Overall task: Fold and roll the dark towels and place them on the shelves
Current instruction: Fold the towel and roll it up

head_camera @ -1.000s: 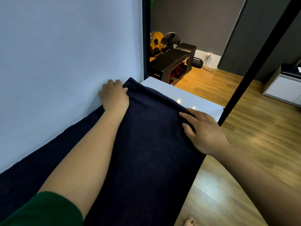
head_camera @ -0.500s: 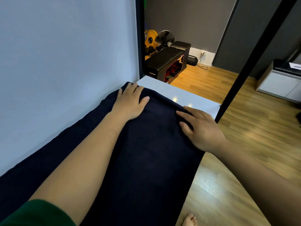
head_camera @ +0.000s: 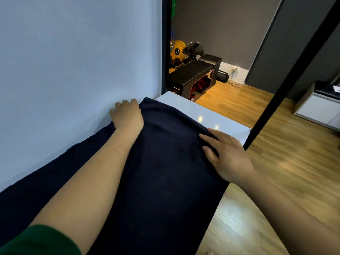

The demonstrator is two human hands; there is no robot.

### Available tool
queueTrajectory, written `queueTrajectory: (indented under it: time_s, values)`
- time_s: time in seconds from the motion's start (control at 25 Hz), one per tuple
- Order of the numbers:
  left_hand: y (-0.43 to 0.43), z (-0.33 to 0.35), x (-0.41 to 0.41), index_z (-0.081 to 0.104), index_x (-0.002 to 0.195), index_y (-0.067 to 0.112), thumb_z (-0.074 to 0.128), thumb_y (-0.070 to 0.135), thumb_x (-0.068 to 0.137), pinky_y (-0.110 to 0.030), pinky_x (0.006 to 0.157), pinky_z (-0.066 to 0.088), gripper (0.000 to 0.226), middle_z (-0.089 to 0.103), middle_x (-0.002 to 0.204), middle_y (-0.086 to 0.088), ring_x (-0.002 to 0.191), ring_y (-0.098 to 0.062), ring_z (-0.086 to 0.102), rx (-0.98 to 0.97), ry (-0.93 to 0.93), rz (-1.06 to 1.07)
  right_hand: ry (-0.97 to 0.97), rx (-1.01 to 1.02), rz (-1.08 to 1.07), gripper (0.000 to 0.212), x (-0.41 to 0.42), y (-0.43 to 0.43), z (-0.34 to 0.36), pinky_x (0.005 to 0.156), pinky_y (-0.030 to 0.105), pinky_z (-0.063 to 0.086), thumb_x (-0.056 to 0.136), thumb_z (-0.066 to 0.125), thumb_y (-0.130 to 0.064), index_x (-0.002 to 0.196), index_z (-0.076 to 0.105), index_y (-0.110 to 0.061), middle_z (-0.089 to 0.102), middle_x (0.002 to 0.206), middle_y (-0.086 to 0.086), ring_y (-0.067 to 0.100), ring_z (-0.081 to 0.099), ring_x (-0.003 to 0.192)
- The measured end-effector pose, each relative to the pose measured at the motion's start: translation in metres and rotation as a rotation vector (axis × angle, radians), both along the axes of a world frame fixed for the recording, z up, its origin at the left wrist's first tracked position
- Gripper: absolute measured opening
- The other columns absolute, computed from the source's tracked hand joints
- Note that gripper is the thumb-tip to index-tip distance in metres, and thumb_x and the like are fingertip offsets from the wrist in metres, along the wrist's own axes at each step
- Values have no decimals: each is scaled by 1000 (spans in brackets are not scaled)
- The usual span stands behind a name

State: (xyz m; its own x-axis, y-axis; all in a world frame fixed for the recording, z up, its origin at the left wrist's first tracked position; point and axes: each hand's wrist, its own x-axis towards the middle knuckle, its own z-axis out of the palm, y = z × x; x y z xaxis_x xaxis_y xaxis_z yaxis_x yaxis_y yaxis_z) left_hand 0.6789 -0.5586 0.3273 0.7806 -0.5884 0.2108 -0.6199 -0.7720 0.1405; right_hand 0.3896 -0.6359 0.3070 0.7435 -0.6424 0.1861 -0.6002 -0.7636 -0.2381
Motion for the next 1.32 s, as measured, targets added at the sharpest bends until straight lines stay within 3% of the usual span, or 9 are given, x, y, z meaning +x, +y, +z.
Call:
queueTrajectory:
  time_s: [0.08, 0.16, 0.28, 0.36, 0.48, 0.64, 0.92, 1.08, 1.32]
  values:
    - [-4, 6, -6, 54, 115, 10, 51, 12, 91, -45, 94, 38, 24, 53, 118, -13, 111, -33, 47, 55, -173, -29, 3, -7, -8, 64, 0, -1, 1, 114, 36, 25, 89, 18, -59, 141, 49, -38, 42, 152, -6, 19, 37, 139]
    - [-13, 6, -20, 57, 121, 10, 54, 9, 89, -48, 101, 37, 32, 52, 124, -14, 116, -34, 48, -103, -326, -360, 9, -4, -4, 64, -1, 0, 2, 114, 38, 27, 89, 18, -59, 141, 49, -37, 43, 152, -5, 20, 38, 139]
    - [-26, 0, -37, 56, 134, 16, 43, 14, 101, -42, 110, 35, 35, 52, 140, -5, 129, -26, 46, -140, 57, -878, 26, 28, 28, 63, 1, 1, 5, 115, 38, 25, 91, 20, -60, 142, 48, -37, 40, 153, -5, 20, 35, 141]
    - [-33, 1, -28, 56, 134, 23, 35, 17, 104, -41, 108, 36, 37, 56, 137, 0, 128, -22, 46, 61, 212, -904, 19, 112, 37, 49, -3, -4, 14, 114, 39, 31, 97, 37, -54, 139, 52, -35, 43, 151, -7, 18, 38, 139]
    - [-45, 16, 3, 60, 127, 35, 41, 25, 103, -39, 95, 44, 32, 60, 119, 0, 112, -22, 51, 194, 82, -824, -73, 117, -147, 26, -26, -24, 36, 88, 38, 50, 91, 64, -40, 113, 69, -29, 67, 117, -6, 19, 58, 109]
    - [-58, 35, 36, 60, 125, 34, 55, 26, 97, -36, 83, 45, 29, 59, 122, 2, 113, -23, 53, 420, -104, -639, -202, 479, -364, 24, -48, -37, 38, 55, 28, 42, 79, 81, -35, 86, 68, -17, 66, 74, 1, 19, 60, 67]
    - [-82, 52, 31, 65, 92, 21, 66, 14, 79, -39, 75, 55, 14, 57, 102, -5, 87, -28, 60, 665, -167, -690, -137, 716, -363, 21, -49, -51, 50, 57, 34, 40, 78, 83, -21, 87, 68, -9, 58, 63, 10, 23, 48, 53]
    - [-73, 54, 28, 47, 78, 24, 59, 13, 84, -36, 66, 46, 17, 45, 88, 0, 82, -24, 54, 499, -98, -740, -16, 513, -285, 11, -47, -58, 59, 57, 29, 42, 79, 79, -20, 79, 70, -14, 63, 66, 3, 20, 55, 60]
    - [-43, 17, 31, 57, 97, 12, 50, 8, 90, -40, 71, 43, 11, 60, 102, -8, 89, -34, 56, 52, -126, -683, -12, -379, 32, 14, -59, -53, 26, 51, 40, 51, 82, 69, -13, 93, 62, -10, 53, 87, 5, 28, 55, 81]
